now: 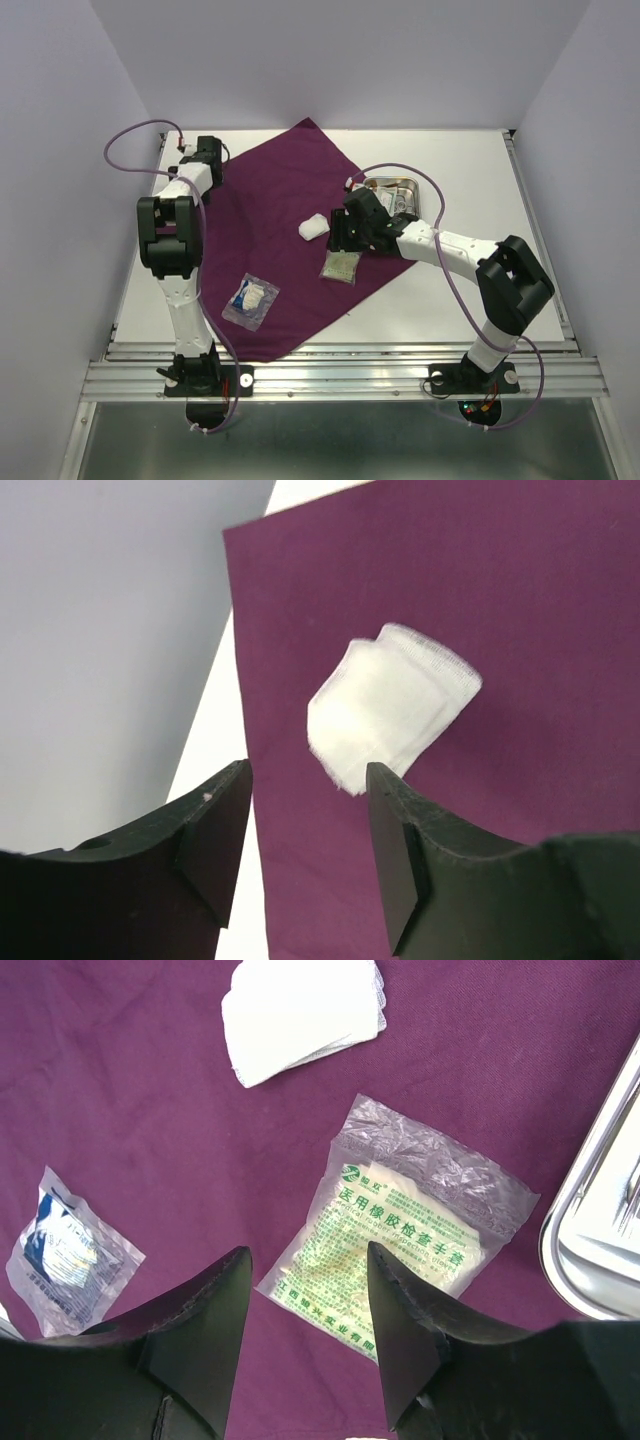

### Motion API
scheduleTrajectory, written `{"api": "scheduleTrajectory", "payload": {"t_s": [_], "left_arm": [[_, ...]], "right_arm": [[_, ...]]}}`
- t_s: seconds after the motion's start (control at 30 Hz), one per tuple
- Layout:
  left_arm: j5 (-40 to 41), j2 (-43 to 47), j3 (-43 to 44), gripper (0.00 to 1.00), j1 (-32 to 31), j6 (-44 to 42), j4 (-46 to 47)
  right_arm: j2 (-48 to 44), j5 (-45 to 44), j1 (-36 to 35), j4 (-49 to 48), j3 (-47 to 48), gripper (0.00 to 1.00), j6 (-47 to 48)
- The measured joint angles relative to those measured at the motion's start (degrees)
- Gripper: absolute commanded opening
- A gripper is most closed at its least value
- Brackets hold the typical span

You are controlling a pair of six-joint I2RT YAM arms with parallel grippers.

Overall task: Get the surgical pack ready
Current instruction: Adjust the medical item in the surgical kit.

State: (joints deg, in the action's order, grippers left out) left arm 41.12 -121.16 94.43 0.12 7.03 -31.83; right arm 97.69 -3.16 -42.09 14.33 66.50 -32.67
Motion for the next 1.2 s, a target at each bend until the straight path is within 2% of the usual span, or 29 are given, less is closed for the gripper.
{"api": "scheduleTrajectory", "payload": {"t_s": [0.13,0.27,0.73,1.2], "left_arm": [[-0.48,0.55,-4.37,0.67,-0.02,-4.17,6.16],[-1.66,0.81,-8.13,0.69,-0.02,-7.63,8.15],[-4.55,1.05,-8.85,0.64,-0.02,-13.68,12.92],[-8.7,1.05,-8.85,0.65,-0.02,-16.37,13.4]], "right_arm": [[0.0,0.2,0.0,0.0,0.0,0.56,-0.17],[0.35,0.52,0.0,0.02,0.0,0.56,-0.2],[2.21,0.85,0.0,0.04,0.0,0.56,-0.2],[4.37,1.75,0.0,0.11,0.13,0.56,-0.17]]}}
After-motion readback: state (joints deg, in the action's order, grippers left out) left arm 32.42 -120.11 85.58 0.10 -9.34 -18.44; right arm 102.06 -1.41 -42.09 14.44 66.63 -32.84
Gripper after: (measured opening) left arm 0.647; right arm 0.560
